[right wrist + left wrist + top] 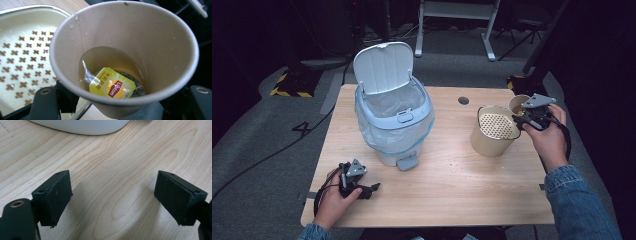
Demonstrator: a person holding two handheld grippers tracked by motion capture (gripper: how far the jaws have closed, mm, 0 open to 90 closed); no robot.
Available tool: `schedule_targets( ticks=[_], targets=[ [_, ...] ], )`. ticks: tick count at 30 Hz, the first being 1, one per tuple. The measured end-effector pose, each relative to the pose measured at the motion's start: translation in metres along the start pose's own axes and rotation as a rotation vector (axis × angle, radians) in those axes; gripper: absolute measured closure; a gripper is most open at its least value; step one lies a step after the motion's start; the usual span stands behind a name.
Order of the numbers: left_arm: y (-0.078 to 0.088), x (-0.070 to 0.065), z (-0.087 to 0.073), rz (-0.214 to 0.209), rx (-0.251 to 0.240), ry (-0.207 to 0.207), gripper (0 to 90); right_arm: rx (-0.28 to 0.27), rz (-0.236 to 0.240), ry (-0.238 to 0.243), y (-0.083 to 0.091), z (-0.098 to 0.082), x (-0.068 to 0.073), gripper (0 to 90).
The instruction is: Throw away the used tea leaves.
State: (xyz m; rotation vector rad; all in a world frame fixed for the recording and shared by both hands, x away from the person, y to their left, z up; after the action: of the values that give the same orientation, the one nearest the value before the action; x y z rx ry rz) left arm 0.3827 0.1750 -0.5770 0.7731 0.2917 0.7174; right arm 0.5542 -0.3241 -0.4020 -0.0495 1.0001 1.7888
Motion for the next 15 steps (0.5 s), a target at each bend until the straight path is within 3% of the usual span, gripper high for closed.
schedule_targets(
  ticks=[5, 9, 12, 15],
  targets=[
    [0.0, 0.0, 0.0, 0.0, 0.0, 0.0, 14.8, 0.018, -0.015, 0.056, 0.0001, -0.0014, -0.0011, 31.2],
    [0.0, 0.0, 0.0, 0.0, 0.0, 0.0, 14.8, 0.039, -0.063, 0.161, 0.0004, -0.0015, -0.0035, 31.2],
    [0.0, 0.0, 0.0, 0.0, 0.0, 0.0, 14.8, 0.053, -0.095, 0.209, 0.0012, -0.001, -0.0046, 31.2],
    [0.0, 0.0, 0.0, 0.0, 0.0, 0.0, 14.8, 0.079, -0.133, 0.299, 0.0017, -0.0007, -0.0073, 31.2]
  ],
)
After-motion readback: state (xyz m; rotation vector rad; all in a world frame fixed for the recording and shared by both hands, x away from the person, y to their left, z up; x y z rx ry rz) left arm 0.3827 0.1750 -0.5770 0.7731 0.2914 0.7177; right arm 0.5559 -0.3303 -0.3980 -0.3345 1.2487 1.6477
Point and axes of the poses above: each handheld gripper's, and its own axes: y roughly backward along the jaws, z roughly out of its top, x roughly to its left, the point moved 10 cm from there along -y, roughly forward along the jaws, and after that the axes turned 3 degrees about -y, right-handed, at the moved point
